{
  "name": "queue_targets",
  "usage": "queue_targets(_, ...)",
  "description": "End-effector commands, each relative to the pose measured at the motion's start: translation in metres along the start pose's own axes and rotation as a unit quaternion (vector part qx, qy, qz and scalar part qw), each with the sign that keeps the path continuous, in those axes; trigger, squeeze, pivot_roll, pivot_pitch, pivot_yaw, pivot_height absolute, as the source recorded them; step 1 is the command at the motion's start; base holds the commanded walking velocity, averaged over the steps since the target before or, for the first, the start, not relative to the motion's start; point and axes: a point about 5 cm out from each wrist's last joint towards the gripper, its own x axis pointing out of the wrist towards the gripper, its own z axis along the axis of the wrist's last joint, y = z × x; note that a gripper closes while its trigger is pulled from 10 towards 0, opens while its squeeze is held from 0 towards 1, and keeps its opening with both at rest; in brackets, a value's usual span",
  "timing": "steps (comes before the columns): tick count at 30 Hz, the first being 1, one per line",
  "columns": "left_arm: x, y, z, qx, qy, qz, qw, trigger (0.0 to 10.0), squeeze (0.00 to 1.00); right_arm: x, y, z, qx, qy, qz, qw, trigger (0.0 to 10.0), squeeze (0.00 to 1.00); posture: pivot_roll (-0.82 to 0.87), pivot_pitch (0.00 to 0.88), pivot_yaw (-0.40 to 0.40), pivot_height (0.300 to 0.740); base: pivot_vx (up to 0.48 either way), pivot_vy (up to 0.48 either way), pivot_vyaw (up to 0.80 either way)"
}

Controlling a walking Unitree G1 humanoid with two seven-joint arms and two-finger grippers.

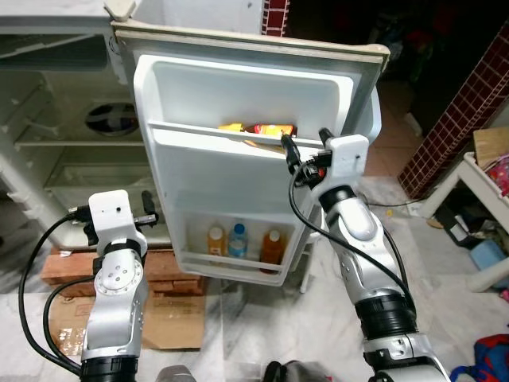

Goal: Restocking fridge

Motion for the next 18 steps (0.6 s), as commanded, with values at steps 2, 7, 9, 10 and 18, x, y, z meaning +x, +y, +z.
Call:
queue_targets(2, 0.002, -0.007, 0.002, 0.0, 0.001, -0.01, 1.0, 10.0, 0.0, -0.009, -0.015, 0.003, -0.009, 0.009, -0.018, 1.0, 10.0, 0.0, 0.1, 0.0, -0.041, 0.74, 0.0, -0.424, 0.0)
queue_targets(7, 0.001, -0.006, 0.001, 0.0, 0.002, -0.008, 1.0, 10.0, 0.0, -0.02, -0.025, -0.006, 0.003, 0.043, -0.014, 0.999, 10.0, 0.0, 0.09, 0.0, -0.038, 0.74, 0.0, -0.375, 0.0)
queue_targets(9, 0.001, -0.006, 0.001, -0.004, 0.003, -0.007, 1.0, 10.0, 0.0, -0.022, -0.027, -0.007, -0.001, 0.048, -0.013, 0.999, 10.0, 0.0, 0.09, 0.0, -0.037, 0.74, 0.0, 0.0, 0.0)
queue_targets(10, 0.001, -0.006, 0.0, -0.007, 0.004, -0.004, 1.0, 10.0, 0.0, -0.023, -0.029, -0.008, -0.002, 0.051, -0.014, 0.999, 10.0, 0.0, 0.09, 0.0, -0.036, 0.74, 0.0, 0.0, 0.0)
queue_targets(18, 0.007, -0.001, 0.007, -0.002, -0.009, 0.004, 1.0, 10.0, 0.0, -0.025, -0.024, -0.007, 0.009, 0.057, 0.008, 0.998, 10.0, 0.0, 0.09, 0.0, -0.036, 0.74, 0.0, 0.0, 0.0)
